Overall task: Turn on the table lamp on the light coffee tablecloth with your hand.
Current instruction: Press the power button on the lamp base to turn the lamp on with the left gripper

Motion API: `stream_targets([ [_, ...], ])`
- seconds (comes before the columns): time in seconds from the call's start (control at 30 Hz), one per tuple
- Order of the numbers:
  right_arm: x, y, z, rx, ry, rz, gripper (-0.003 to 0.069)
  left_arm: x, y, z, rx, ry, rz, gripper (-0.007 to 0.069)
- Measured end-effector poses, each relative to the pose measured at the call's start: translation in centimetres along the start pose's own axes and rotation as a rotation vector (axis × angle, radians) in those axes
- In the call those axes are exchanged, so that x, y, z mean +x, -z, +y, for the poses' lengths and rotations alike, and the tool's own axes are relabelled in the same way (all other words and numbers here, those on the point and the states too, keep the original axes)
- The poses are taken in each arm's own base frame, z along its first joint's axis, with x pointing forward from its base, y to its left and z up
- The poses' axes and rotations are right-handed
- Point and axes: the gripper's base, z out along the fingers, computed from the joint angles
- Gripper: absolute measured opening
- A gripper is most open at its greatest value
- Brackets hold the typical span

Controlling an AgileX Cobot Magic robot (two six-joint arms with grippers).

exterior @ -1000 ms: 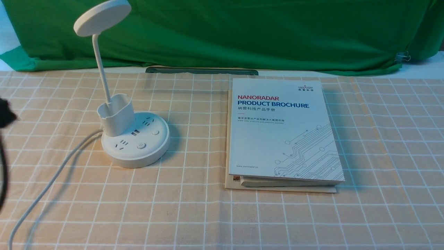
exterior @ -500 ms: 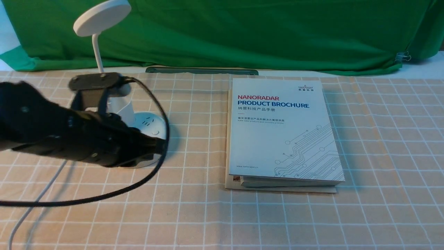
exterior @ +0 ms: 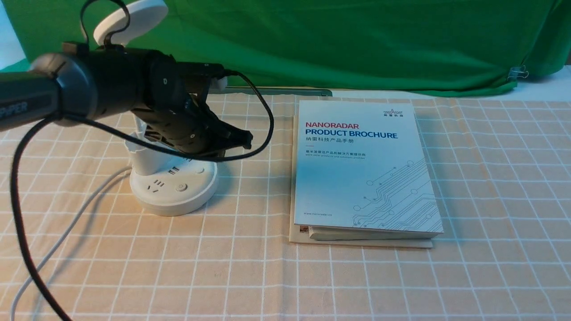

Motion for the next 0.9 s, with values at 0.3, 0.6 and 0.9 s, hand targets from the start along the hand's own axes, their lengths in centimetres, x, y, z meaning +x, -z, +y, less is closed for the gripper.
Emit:
stream_targets([
  [0.3,0.0,0.0,0.0,0.000,0.000,0.000,0.0238,0.5,-2.0,1.2,-0.074,0.022,0.077,-0.0001],
  [0.6,0.0,0.0,0.0,0.000,0.000,-0.001,0.0238,0.4,-2.1,1.3,-0.087,0.012,0.079,-0.0001],
  [0.9,0.0,0.0,0.0,0.000,0.000,-0.002,0.0238,0.6,-2.1,1.5,-0.103,-0.003,0.105,-0.0001],
])
